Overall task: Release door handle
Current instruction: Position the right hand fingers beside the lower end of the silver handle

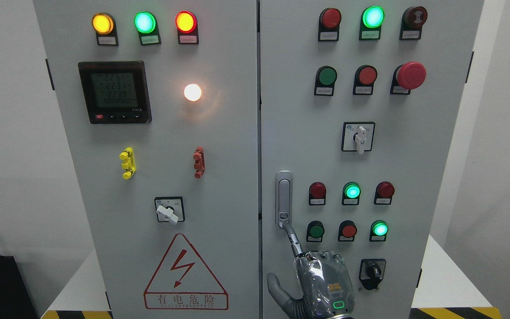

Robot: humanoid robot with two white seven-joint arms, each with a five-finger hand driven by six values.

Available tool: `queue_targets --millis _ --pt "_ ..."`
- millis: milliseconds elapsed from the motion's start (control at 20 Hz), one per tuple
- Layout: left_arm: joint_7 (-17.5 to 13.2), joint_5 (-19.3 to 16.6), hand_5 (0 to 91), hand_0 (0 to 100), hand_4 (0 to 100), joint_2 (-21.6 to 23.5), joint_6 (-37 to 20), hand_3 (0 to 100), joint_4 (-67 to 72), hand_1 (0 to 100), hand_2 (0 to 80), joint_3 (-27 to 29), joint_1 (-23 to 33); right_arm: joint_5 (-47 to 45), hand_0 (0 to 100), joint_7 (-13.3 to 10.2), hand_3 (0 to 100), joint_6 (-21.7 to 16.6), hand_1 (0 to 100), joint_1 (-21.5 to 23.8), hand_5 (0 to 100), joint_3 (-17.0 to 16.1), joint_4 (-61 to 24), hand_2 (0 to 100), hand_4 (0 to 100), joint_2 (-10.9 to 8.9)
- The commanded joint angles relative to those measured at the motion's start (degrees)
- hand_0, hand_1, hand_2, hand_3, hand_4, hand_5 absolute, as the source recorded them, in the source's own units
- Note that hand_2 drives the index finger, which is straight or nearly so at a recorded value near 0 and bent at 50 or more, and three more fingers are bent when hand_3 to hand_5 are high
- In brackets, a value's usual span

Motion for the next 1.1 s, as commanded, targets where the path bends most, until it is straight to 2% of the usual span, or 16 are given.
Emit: queue_targets --millis 0,650,1050 --pt "0.0 0.0 0.0 12 0 0.0 0.0 0 1.1 39 0.0 -0.8 0.0 0.0 37 0.4 100 -0.1 37 0.0 100 0.1 0.3 0 95 -0.70" --pt "0.0 0.0 0.0 12 0 0.0 0.0 0 1.1 39 0.0 -0.8 -0.1 0.0 37 0.4 100 -0.2 37 0.3 100 0.1 0.3 0 95 -0.79" --pt "0.0 0.0 0.0 12 0 0.0 0.0 0 1.1 39 0.0 -0.8 0.0 -0.2 37 -0.4 100 -0.3 37 -0.2 100 0.0 -0.4 0 96 -0.71"
